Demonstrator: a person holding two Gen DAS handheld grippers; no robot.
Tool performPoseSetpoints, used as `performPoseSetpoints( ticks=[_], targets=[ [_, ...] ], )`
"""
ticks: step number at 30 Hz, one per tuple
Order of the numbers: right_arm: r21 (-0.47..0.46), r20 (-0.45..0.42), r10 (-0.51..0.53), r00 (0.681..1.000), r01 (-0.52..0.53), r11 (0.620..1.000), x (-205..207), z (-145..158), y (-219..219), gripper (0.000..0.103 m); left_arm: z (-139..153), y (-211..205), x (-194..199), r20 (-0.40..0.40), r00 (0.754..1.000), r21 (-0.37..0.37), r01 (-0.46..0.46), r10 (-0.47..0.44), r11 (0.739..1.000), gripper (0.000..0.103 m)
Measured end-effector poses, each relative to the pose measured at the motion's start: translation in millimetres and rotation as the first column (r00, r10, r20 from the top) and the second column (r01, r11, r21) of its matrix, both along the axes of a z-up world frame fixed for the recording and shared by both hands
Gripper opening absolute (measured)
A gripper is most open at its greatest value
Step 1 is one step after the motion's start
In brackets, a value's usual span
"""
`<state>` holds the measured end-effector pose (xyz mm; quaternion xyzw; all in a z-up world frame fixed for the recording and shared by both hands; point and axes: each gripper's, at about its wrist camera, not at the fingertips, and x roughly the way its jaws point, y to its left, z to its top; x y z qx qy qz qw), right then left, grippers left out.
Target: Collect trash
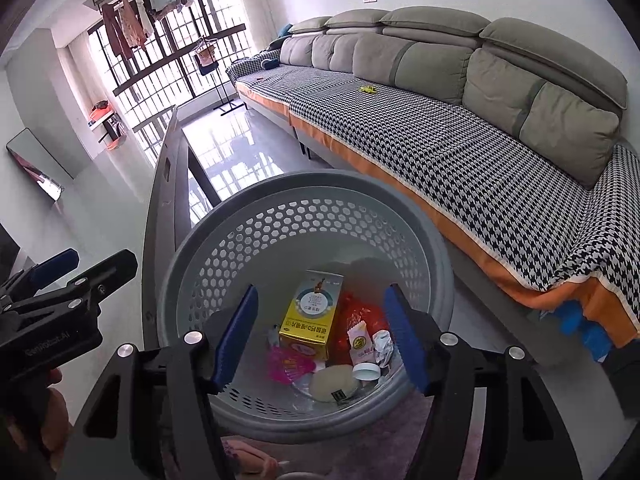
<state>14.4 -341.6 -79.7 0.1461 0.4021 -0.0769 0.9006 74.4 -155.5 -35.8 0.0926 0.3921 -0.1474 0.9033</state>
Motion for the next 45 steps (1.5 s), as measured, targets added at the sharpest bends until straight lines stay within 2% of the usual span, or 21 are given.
performPoseSetpoints(
  ticks=[45],
  targets=[
    [0.007, -0.017, -0.019, 1.0, 0.02, 1.0, -1.1, -0.4, -1.5, 0.065, -3.6, -5.6, -1.2, -0.011, 1.0, 0.045, 0.0, 0.001, 0.999, 0.097]
  ],
)
